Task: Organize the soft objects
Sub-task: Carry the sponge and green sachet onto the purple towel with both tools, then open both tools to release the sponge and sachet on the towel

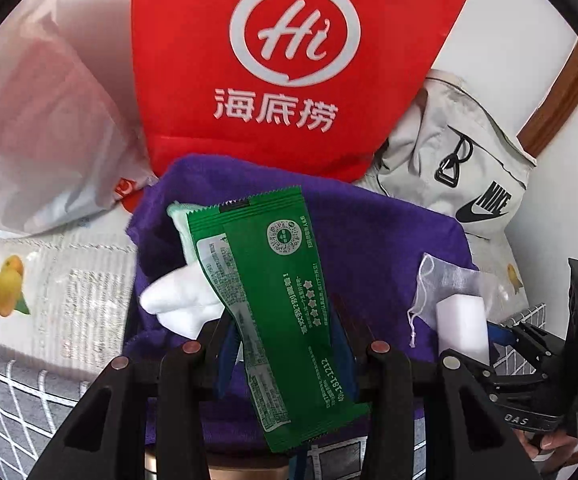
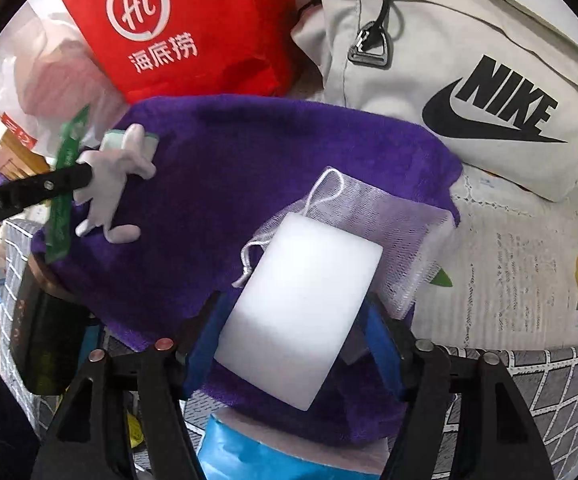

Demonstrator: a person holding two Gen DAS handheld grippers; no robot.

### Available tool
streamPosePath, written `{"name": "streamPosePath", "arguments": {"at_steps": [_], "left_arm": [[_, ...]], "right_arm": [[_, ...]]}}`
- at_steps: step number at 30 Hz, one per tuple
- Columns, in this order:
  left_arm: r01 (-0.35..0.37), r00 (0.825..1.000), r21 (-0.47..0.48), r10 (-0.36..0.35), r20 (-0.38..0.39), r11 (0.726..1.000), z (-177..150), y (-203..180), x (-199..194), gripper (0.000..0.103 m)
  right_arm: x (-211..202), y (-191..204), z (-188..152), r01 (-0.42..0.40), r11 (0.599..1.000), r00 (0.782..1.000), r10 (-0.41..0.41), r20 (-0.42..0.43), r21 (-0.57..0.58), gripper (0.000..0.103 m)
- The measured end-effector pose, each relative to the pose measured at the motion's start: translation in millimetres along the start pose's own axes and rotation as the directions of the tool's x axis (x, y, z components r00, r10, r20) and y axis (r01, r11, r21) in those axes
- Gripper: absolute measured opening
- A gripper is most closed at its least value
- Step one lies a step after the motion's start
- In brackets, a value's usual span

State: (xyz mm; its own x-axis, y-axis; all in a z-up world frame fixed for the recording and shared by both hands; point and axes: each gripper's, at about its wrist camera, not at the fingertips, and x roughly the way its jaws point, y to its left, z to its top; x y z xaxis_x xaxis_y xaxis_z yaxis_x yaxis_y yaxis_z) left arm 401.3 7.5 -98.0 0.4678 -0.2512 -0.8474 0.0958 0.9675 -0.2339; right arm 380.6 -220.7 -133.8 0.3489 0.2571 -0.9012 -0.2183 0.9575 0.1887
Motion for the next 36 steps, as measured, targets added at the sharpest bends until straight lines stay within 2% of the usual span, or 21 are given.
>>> {"name": "streamPosePath", "arguments": {"at_steps": [5,9,12,15,18,21,29,36], "left_arm": [[0.021,1.000,0.019,-0.020,-0.010,1.000,-3,-6,8,0.040],[-0.047,0.999,0.049,0.047,-0.017,0.998,-4,-13,19,0.042],[-0.042,0.999,0.040,0.042,-0.008,0.998,-3,-11,22,0.042],[-0.070,0.998,0.041,0.070,-0.006,0.997,-2,-10,25,0.042],[-0.068,0.997,0.033,0.069,-0.024,0.997,-1,-10,29,0.048],[-0.053,0.998,0.026,0.053,-0.024,0.998,-1,-11,30,0.070],[-0.059,0.998,0.029,0.059,0.006,0.998,2,-11,15,0.071],[-0.099,0.994,0.057,0.096,0.059,0.993,-2,-19,-22,0.071]], "right_arm": [[-5,0,-1,-0.011,1.000,1.000,0.011,0.008,0.013,0.076],[-12,1,-3,-0.003,1.000,0.999,0.003,0.034,0.007,0.077],[-20,2,-5,0.014,1.000,0.998,-0.014,0.060,-0.007,0.077],[-25,1,-4,0.021,1.000,0.996,-0.020,0.085,-0.010,0.077],[-25,-5,-4,0.032,1.000,0.996,-0.032,0.080,0.001,0.077],[-29,-7,-5,0.027,1.000,0.995,-0.027,0.094,-0.003,0.078],[-42,-8,-1,0.035,0.999,0.991,-0.035,0.133,0.000,0.080],[-68,3,-6,0.033,0.999,0.986,-0.031,0.163,-0.015,0.080]]}}
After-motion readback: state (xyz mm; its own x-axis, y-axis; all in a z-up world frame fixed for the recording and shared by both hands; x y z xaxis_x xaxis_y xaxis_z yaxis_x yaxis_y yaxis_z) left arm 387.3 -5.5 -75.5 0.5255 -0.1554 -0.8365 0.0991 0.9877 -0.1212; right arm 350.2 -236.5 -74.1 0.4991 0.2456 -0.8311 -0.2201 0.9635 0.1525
